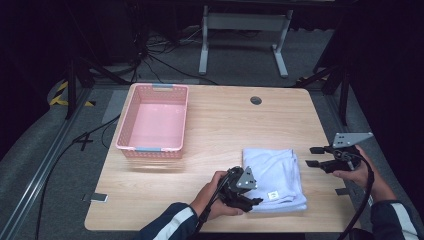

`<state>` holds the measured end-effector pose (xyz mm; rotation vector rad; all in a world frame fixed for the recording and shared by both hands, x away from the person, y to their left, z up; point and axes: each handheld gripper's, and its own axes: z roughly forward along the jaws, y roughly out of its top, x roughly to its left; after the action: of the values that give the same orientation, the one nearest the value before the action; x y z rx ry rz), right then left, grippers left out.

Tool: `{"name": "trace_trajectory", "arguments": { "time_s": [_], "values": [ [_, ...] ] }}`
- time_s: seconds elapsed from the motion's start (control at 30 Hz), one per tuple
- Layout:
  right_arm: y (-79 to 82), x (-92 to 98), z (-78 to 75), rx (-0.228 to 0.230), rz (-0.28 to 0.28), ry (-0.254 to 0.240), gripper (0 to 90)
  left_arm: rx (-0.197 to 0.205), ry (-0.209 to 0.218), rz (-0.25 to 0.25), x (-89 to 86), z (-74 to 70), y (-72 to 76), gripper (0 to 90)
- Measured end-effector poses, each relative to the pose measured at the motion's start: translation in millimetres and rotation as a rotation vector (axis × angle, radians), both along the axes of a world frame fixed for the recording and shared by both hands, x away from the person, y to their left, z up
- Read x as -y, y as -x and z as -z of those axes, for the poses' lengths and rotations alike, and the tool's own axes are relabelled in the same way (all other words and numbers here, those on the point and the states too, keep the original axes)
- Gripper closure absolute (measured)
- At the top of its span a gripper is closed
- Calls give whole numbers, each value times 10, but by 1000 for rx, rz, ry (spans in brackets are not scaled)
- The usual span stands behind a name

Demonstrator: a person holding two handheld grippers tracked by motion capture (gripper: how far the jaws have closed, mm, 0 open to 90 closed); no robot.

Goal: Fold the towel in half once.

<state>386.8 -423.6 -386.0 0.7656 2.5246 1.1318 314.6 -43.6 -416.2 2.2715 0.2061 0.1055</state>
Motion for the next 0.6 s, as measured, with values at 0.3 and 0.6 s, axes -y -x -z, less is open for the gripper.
{"name": "trace_trajectory", "arguments": {
  "time_s": [0.3,0.6],
  "values": [
    [297,-620,-270,119,-47,-35,602,-17,-60,33,139,255,99,463],
    [236,-785,266,-16,-16,167,699,31,-103,31,145,349,121,575]
  ]
}}
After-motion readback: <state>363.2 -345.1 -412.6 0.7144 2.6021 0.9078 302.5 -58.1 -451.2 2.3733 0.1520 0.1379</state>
